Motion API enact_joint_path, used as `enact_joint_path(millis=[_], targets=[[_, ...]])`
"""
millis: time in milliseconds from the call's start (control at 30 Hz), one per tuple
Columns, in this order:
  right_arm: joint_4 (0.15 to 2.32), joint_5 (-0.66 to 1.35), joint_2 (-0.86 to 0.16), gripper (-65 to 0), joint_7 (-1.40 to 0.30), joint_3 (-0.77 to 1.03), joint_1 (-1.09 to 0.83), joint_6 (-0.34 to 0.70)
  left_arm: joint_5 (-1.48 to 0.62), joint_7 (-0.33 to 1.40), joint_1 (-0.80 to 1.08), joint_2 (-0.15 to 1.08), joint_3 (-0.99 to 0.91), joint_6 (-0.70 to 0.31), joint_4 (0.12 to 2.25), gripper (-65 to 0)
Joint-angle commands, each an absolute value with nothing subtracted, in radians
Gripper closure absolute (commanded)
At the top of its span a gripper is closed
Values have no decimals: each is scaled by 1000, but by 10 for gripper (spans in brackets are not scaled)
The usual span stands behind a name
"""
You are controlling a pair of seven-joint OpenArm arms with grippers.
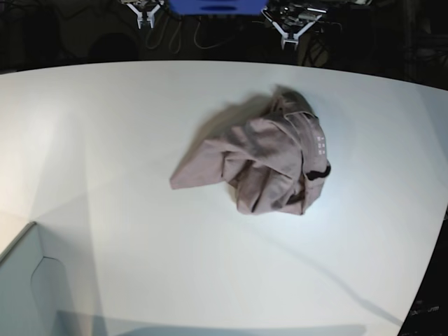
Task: Layout the t-shirt on the table in an organized manner, then fold the t-shirt properly
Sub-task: 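Move both grippers from rest toward the crumpled pink t-shirt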
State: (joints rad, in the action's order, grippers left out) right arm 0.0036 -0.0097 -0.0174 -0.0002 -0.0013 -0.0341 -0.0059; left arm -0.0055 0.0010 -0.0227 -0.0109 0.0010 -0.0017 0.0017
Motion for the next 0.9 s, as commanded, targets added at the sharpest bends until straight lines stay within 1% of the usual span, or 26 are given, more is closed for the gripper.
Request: enact_joint_path(millis=[0,867], targets=[[4,-4,-15,0,-1,-4,-36,10,-7,7,-18,-8,1,5,4,0],[4,-4,-15,0,-1,-5,-36,10,-5,1,-4,-1,2,5,4,0]])
